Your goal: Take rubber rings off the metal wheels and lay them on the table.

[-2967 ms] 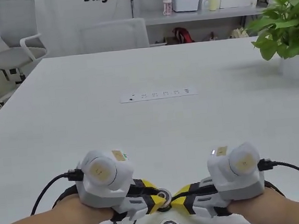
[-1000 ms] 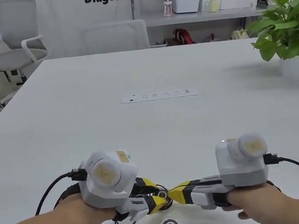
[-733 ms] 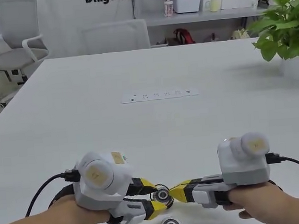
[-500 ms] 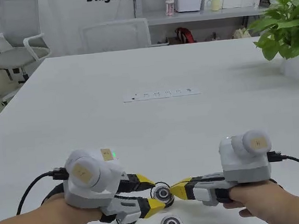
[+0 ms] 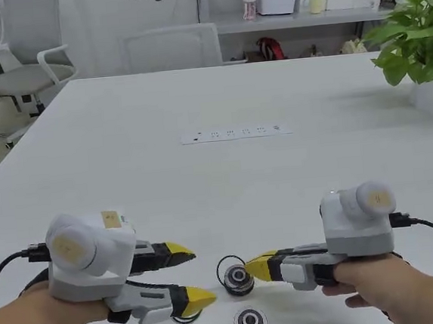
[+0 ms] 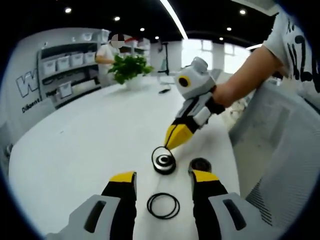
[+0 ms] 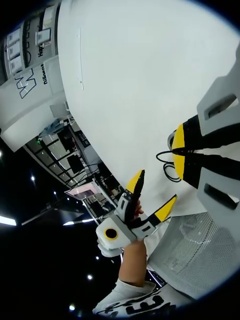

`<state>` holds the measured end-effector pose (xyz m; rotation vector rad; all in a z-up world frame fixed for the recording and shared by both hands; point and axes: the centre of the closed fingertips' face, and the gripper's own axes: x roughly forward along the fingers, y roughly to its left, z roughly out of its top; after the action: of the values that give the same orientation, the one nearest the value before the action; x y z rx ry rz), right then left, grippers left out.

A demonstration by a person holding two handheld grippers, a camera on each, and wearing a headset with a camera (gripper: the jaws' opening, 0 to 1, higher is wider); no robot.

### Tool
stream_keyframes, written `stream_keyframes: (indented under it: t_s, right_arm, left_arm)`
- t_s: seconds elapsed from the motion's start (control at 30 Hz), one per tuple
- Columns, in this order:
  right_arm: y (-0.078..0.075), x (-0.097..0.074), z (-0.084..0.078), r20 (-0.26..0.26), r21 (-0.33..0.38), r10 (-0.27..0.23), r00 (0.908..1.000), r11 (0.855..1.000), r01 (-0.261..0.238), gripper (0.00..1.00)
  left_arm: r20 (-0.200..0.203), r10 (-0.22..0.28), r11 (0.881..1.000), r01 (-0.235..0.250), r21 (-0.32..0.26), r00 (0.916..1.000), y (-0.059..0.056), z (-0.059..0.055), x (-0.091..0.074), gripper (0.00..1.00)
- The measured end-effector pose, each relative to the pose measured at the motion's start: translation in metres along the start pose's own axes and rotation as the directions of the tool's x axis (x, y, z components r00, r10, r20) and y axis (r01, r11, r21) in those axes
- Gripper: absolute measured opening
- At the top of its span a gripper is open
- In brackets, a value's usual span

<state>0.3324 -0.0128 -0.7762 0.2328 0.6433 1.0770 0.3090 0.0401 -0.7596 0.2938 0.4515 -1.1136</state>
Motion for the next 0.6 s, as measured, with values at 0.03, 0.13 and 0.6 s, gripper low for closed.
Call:
stream_keyframes:
  t_s: [0.03,0.13,0.6]
  right_arm:
    - [0.001,0.001,0.001,0.0,-0.001,0.003,1.0,1.0,-0.003,0.0]
    - [0.004,0.003,0.003,-0.002,-0.002,0.013,0.9999,1.0,-0.013,0.0]
    - [0.026,0.028,0.005,-0.038,-0.005,0.078,0.9962,0.997,-0.078,0.0]
  left_arm:
    - [0.001,0.002,1.0,-0.002,-0.002,1.0,0.001,-0.001,-0.002,0.47]
    - [0.0,0.008,1.0,-0.008,-0.006,1.0,0.003,-0.003,-0.008,0.5]
    - [-0.014,0.038,0.999,-0.039,-0.03,0.9992,0.013,-0.017,-0.027,0.61]
